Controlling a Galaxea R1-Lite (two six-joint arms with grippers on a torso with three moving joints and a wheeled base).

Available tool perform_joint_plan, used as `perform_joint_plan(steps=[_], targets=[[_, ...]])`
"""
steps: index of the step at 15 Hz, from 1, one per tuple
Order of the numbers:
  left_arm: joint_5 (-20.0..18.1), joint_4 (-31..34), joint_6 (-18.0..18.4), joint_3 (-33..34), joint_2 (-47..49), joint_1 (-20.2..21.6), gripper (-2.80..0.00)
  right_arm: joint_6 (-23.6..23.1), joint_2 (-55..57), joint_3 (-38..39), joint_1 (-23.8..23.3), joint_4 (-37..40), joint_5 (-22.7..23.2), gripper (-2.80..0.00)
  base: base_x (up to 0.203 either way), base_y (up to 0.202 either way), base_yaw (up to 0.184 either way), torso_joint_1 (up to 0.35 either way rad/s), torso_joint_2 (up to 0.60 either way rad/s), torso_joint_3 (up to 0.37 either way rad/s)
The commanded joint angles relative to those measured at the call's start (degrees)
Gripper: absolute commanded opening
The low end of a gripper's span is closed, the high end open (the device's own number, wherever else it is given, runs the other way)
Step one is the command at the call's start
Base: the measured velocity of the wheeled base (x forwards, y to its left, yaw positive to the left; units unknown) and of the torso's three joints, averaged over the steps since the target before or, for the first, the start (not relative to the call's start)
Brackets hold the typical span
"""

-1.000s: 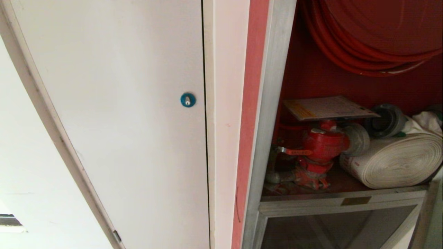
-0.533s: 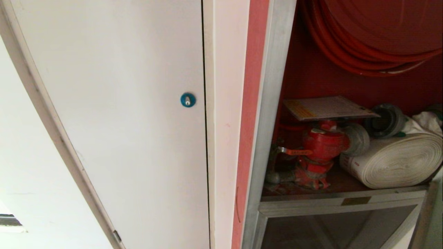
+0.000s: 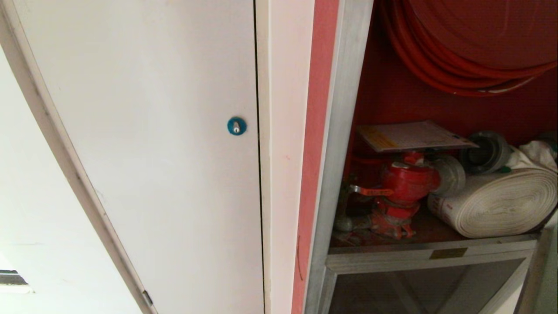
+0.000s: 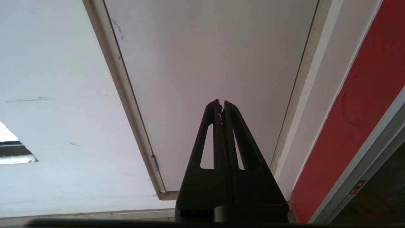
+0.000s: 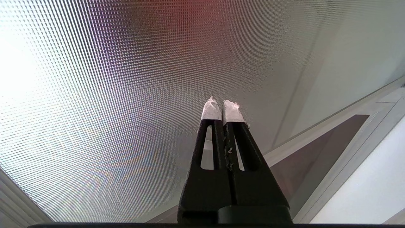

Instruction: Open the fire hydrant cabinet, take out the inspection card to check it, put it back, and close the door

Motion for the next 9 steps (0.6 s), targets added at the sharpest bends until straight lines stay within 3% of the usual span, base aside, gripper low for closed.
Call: perform_joint_plan(steps=[1,9], targets=[[0.12,-0.03,-0.23,0.01,0.07,0.00,-2.80,-0.02,0.09,0.09,0.02,-0.02,0.03,-2.80,0.000,0.000,0.000,0.000,0.00,0.000],[0.24,-0.03,-0.71,0.05,0.07,0.00,-2.80,-0.02,0.09,0.09,0.02,-0.02,0.03,-2.80,0.000,0.000,0.000,0.000,0.00,0.000]])
